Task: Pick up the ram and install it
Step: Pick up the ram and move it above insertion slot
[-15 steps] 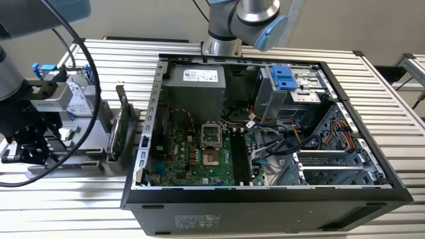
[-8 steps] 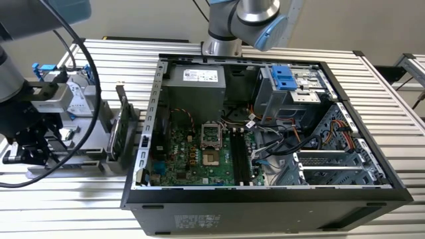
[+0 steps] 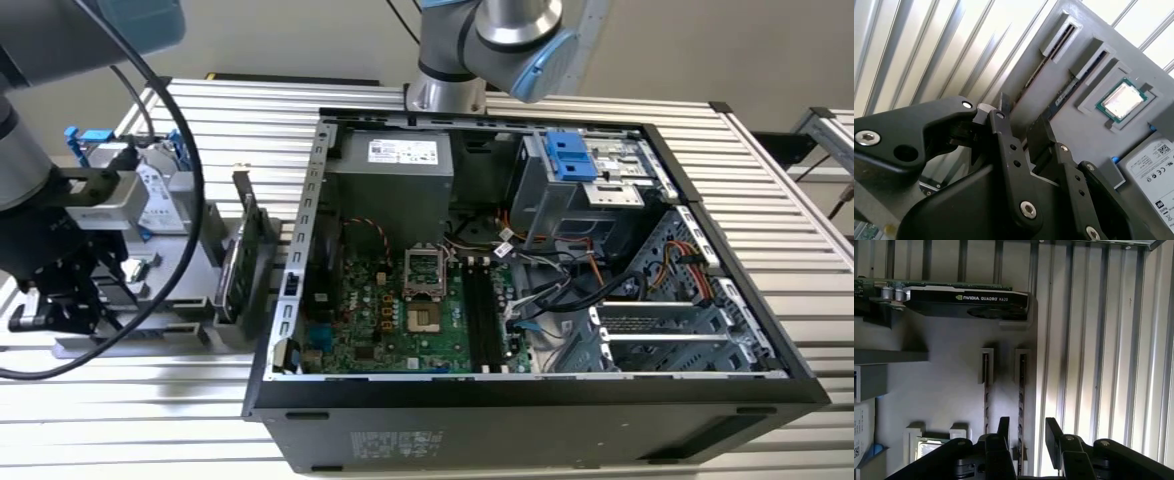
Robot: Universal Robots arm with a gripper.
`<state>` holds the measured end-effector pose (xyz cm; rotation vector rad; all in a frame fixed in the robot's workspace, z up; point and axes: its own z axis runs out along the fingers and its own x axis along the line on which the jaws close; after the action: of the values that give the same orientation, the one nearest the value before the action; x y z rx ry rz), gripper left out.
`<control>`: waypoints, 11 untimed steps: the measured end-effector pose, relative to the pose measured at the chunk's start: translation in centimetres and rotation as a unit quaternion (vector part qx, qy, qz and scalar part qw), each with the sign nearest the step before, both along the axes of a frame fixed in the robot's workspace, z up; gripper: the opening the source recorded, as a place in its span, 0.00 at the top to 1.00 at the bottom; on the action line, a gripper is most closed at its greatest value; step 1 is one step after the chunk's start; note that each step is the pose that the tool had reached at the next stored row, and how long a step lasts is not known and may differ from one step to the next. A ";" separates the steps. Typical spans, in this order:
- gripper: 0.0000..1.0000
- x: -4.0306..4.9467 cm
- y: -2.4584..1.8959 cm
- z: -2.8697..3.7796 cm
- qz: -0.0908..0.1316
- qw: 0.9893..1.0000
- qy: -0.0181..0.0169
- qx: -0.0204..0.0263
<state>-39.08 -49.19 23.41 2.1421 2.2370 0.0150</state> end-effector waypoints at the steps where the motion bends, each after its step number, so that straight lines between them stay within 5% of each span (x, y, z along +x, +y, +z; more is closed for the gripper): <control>1: 0.00 0.00 0.00 -0.06 0.000 1.000 0.000 0.000; 11: 0.00 0.00 0.04 -0.74 0.000 1.000 0.000 0.000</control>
<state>-39.08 -49.15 22.68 2.1421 2.2371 0.0148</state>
